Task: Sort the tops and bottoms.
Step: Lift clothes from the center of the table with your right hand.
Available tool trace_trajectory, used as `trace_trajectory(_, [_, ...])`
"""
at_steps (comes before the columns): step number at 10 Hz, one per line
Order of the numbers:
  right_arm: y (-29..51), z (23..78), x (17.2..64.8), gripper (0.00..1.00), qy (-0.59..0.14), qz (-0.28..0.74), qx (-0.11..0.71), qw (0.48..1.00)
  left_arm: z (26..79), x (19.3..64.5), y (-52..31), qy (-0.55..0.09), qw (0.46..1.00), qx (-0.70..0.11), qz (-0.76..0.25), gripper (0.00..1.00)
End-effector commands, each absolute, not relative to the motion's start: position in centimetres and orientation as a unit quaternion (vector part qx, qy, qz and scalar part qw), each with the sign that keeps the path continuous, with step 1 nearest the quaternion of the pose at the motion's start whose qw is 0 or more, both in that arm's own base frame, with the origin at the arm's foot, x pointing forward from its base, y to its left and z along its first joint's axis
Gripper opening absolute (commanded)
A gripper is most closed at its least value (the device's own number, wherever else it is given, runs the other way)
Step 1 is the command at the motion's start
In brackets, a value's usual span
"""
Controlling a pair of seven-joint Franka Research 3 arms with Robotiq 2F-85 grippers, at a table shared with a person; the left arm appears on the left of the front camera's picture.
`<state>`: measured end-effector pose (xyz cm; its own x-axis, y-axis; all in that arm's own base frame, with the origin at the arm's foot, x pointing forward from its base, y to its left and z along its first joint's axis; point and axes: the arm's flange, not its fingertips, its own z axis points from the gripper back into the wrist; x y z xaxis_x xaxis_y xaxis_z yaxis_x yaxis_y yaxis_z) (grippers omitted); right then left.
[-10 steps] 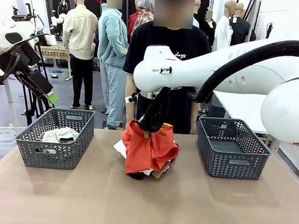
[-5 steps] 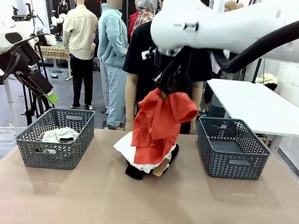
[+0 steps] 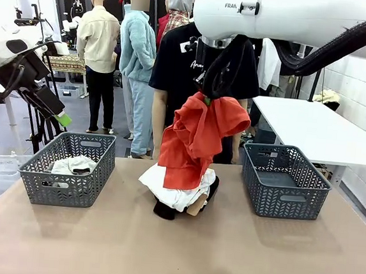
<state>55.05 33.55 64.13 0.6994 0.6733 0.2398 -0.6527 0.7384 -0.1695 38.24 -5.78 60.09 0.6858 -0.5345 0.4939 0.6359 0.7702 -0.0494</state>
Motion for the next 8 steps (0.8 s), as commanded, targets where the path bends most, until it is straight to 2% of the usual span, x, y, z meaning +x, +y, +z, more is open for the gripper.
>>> trace_trajectory(1, [33.5, 63.7, 55.3, 0.0, -0.138, 0.359, -0.036, 0.922, 60.3, 38.2, -5.8, -0.23, 0.913, -0.11, -0.319, 1.0])
trace_trajectory(3, [33.6, 63.6, 55.2, 0.0, -0.14, 0.36, -0.036, 0.922, 60.3, 38.2, -5.8, -0.23, 0.913, -0.11, -0.319, 1.0])
trace_trajectory(6, [32.1, 69.2, 53.6, 0.0, -0.2, 0.33, -0.072, 0.92, 60.3, 38.2, -5.8, -0.23, 0.913, -0.11, -0.319, 1.0])
trace_trajectory(8, [32.7, 70.0, 54.0, 0.0, -0.194, 0.348, -0.082, 0.913, 60.3, 38.2, -5.8, -0.23, 0.913, -0.11, -0.319, 1.0])
